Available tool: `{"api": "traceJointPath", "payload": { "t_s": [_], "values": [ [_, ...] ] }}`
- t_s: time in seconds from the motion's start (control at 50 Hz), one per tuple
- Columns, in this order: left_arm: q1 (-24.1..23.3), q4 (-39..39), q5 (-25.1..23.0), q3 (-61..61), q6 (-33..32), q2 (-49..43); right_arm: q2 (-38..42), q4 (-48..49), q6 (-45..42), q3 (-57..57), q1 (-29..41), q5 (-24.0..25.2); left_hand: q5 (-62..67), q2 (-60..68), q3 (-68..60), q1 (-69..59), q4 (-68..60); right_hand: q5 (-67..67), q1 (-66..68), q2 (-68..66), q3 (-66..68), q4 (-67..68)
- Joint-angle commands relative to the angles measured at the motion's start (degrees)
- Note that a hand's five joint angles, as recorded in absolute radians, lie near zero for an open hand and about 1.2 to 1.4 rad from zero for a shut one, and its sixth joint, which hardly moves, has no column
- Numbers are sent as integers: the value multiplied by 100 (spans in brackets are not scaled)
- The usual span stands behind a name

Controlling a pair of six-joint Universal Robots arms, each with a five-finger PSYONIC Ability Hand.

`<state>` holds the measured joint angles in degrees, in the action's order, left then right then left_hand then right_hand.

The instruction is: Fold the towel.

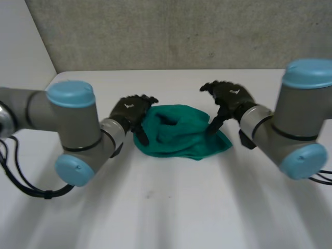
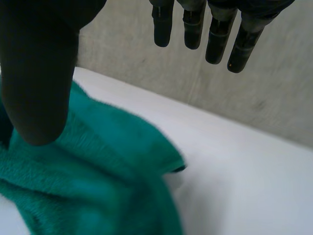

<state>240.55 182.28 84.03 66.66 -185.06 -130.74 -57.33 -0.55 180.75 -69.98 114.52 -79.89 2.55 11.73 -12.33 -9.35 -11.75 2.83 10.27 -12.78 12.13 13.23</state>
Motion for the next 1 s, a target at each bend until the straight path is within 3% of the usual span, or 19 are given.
{"api": "traceJointPath", "payload": {
  "t_s": [0.02, 0.08, 0.12, 0.14, 0.22, 0.34, 0.42, 0.5, 0.56, 0.6, 0.64, 0.72, 0.82, 1.0],
  "values": [
    [-17, 545, -44, -250, -803, -689, 1476, -24, 618, 1037, 237, 71, 638, 720, -660, -958, -718, 121, 377, -126, 191, 82],
    [-26, 712, 17, -206, -829, -681, 1759, -25, 593, 1284, 334, 44, 2906, 2989, -2929, -3227, -2987, 2038, 2294, -2043, 2108, 1998],
    [-61, 739, 157, -154, -829, -628, 1909, -16, 601, 1417, 343, -8, 4332, 4414, -4354, -4652, -4412, 6218, 6474, -6223, 6288, 6178],
    [-87, 730, 210, -127, -829, -584, 1909, 2, 601, 1426, 335, -43, 4924, 5006, -4947, -5245, -5004, 6712, 6968, -6717, 6782, 6672],
    [-237, 704, 535, 223, -812, -119, 1577, 28, 575, 1426, 291, -360, 6644, 6726, -6667, -6965, -6724, 6717, 6973, -6722, 6787, 6677],
    [-535, 634, 799, 1234, -470, 961, 663, 81, 339, 1347, 264, -448, 6745, 6827, -6767, -7065, -6825, 6717, 6973, -6722, 6787, 6677],
    [-947, 502, 861, 1971, 248, 1655, 443, 63, -99, 1216, 238, -448, 6745, 6827, -6767, -7065, -6825, 6717, 6973, -6722, 6787, 6677],
    [-1300, 335, 878, 2517, 1181, 2219, 126, 20, -873, 1005, 133, -457, 6144, 6226, -6167, -6465, -6224, 6717, 6973, -6722, 6787, 6677],
    [-1546, 168, 878, 2703, 1762, 2562, -50, 11, -1112, 899, 132, -457, 2754, 2836, -2777, -3075, -2834, 6717, 6973, -6722, 6787, 6677],
    [-1573, 37, 878, 2694, 2043, 2746, -173, -7, -1218, 846, 141, -448, 1971, 2053, -1994, -2292, -2052, 6717, 6973, -6722, 6787, 6677],
    [-1547, 10, 878, 2668, 2089, 2826, -567, -24, -1297, 715, 150, -343, 1769, 1851, -1792, -2090, -1849, 6717, 6973, -6722, 6787, 6677],
    [-1179, 54, 852, 2519, 2080, 2941, -1156, -33, -1332, 591, 150, -133, 22, 104, -45, -343, -103, 6717, 6973, -6722, 6787, 6677],
    [-388, 141, 782, 1967, 2010, 2591, -1658, -33, -1332, 442, 185, 193, -83, 0, 60, -238, 2, 6717, 6973, -6722, 6787, 6677],
    [-158, 124, 466, 630, 1167, 982, -2774, 19, -1288, 37, 212, 870, -183, -101, 161, -137, 103, 6717, 6973, -6722, 6787, 6677]
  ]
}}
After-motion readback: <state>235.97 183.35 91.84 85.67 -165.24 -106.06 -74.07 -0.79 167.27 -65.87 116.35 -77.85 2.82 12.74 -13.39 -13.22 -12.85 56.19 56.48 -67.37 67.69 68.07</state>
